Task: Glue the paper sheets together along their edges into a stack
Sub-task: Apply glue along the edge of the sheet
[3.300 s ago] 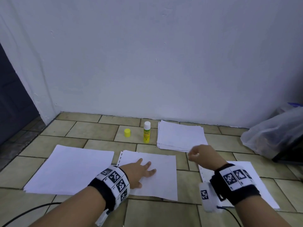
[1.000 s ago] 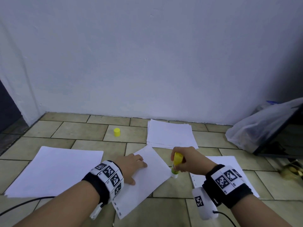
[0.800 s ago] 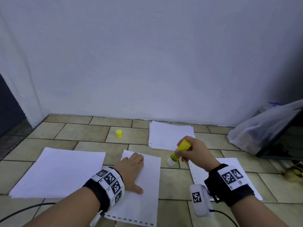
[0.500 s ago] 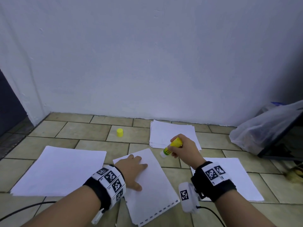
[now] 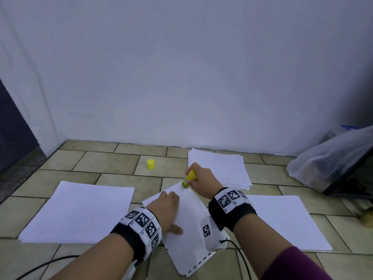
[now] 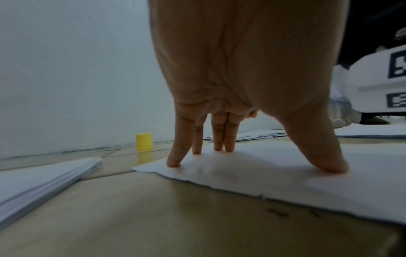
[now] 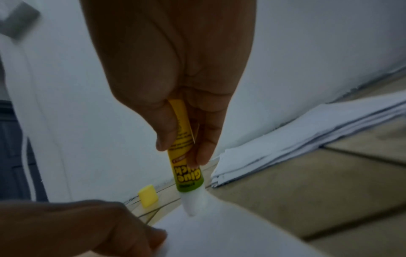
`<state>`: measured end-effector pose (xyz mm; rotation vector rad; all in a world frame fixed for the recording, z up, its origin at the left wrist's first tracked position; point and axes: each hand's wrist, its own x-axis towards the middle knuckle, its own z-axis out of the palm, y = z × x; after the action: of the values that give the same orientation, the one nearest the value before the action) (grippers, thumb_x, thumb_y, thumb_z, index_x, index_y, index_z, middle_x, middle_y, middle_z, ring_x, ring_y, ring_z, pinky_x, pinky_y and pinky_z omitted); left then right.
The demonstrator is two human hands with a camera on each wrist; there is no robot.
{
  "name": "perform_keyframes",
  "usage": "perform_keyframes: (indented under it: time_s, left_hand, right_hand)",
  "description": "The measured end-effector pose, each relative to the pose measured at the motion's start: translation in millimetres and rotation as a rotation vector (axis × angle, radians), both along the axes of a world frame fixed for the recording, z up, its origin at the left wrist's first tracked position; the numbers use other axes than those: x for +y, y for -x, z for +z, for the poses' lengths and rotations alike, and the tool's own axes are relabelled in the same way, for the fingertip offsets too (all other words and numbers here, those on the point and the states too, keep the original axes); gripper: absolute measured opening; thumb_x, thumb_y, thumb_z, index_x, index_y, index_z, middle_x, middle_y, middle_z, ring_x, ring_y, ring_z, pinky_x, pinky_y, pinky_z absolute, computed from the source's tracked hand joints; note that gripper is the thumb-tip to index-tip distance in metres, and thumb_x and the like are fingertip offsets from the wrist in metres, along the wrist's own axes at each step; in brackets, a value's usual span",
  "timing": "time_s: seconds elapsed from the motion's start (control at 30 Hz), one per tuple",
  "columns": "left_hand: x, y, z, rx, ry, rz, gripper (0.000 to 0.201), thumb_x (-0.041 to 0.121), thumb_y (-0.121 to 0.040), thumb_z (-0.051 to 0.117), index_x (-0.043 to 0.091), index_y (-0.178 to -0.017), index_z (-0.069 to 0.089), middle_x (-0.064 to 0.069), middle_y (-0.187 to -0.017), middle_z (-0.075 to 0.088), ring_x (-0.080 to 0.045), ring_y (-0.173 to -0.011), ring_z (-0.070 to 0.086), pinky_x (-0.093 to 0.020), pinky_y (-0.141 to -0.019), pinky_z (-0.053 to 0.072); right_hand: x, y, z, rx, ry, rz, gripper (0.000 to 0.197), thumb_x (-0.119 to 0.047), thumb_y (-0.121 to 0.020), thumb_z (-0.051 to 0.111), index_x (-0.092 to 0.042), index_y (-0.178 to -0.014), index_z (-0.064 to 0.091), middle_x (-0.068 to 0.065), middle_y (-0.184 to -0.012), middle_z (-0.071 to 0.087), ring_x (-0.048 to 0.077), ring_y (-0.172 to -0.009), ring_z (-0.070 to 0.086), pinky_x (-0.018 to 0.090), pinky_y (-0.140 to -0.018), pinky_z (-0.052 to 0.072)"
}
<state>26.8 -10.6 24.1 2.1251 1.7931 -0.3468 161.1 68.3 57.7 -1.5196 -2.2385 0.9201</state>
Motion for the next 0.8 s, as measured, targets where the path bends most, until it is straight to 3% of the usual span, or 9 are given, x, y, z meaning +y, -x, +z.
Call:
perform_keyframes:
  time_s: [0.07,0.17,0.3,0.37,0.5,0.6,0.7,0.8]
  left_hand:
    - [-0.3,0.6,0.3,-0.007,-0.003,-0.003,0.084,0.058,-0.076,0.069,0.006,-0.132,0.034,-0.009,-0.132,0.039,-0.026,-0.122,0.035,-0.042,-0.100,0.041]
    - [-0.5,1.0,3.8,0.009,-0.001,-0.036,0.082,0.053,-0.077,0.071,0.007,-0.133,0.033,-0.008,-0.134,0.038,-0.025,-0.125,0.034,-0.037,-0.100,0.038]
    - [1.0,4.0,7.8,0.020,0.034,-0.106,0.083,0.049,-0.079,0.072,0.013,-0.140,0.029,-0.007,-0.140,0.034,-0.027,-0.128,0.031,-0.038,-0.105,0.034]
    - [0.9,4.0,7.6,0.042,0.061,-0.125,0.083,0.046,-0.082,0.069,0.020,-0.146,0.023,-0.008,-0.145,0.028,-0.029,-0.132,0.028,-0.043,-0.109,0.032]
    - [-1.9,5.1,10.5,0.105,0.080,-0.157,0.069,0.025,-0.096,0.054,0.026,-0.152,0.014,-0.009,-0.156,0.011,-0.030,-0.142,0.017,-0.040,-0.113,0.026]
    - [-3.4,8.7,13.6,0.137,0.078,-0.185,0.069,0.013,-0.097,0.050,0.030,-0.152,0.013,-0.007,-0.158,0.007,-0.028,-0.143,0.016,-0.040,-0.112,0.031]
    - [-4.8,8.6,17.8,0.183,0.081,-0.188,0.069,0.022,-0.095,0.056,0.030,-0.151,0.017,-0.007,-0.153,0.017,-0.028,-0.137,0.028,-0.039,-0.104,0.039]
    - [-8.0,3.3,24.5,0.251,0.061,-0.185,0.074,0.042,-0.089,0.063,0.021,-0.148,0.022,-0.009,-0.145,0.027,-0.029,-0.130,0.035,-0.039,-0.098,0.040]
  right_hand:
    - [-4.4,-8.1,6.8,-0.094,-0.018,0.051,0.025,-0.011,-0.092,0.055,-0.011,-0.116,0.051,0.010,-0.102,0.059,0.018,-0.084,0.049,0.016,-0.058,0.037]
    - [-17.7,-23.4,14.9,-0.197,-0.002,0.109,0.024,-0.013,-0.092,0.054,-0.013,-0.116,0.050,0.012,-0.109,0.060,0.024,-0.090,0.054,0.026,-0.069,0.043]
    - [-37.5,-47.5,18.7,-0.283,0.027,0.153,0.020,-0.009,-0.091,0.054,-0.020,-0.107,0.049,-0.002,-0.091,0.053,0.017,-0.080,0.051,0.020,-0.058,0.039]
    - [-44.9,-57.5,20.9,-0.315,0.030,0.173,0.020,-0.010,-0.090,0.055,-0.024,-0.102,0.046,-0.006,-0.088,0.051,0.015,-0.081,0.049,0.020,-0.059,0.037]
    - [-54.1,-70.5,25.3,-0.368,0.083,0.182,0.021,-0.014,-0.090,0.057,-0.021,-0.108,0.050,0.001,-0.100,0.054,0.017,-0.085,0.051,0.023,-0.064,0.040]
    - [-56.9,-78.9,30.1,-0.436,0.110,0.216,0.022,-0.017,-0.091,0.057,-0.021,-0.111,0.051,0.005,-0.112,0.056,0.018,-0.087,0.052,0.020,-0.063,0.041]
    - [-53.5,-85.5,35.7,-0.423,0.113,0.205,0.019,-0.017,-0.088,0.062,-0.023,-0.104,0.055,0.001,-0.105,0.054,0.016,-0.082,0.053,0.018,-0.060,0.042]
    - [-46.4,-91.3,40.4,-0.203,0.073,0.076,0.018,-0.015,-0.084,0.065,-0.028,-0.086,0.053,0.001,-0.095,0.058,0.016,-0.072,0.059,0.024,-0.062,0.051]
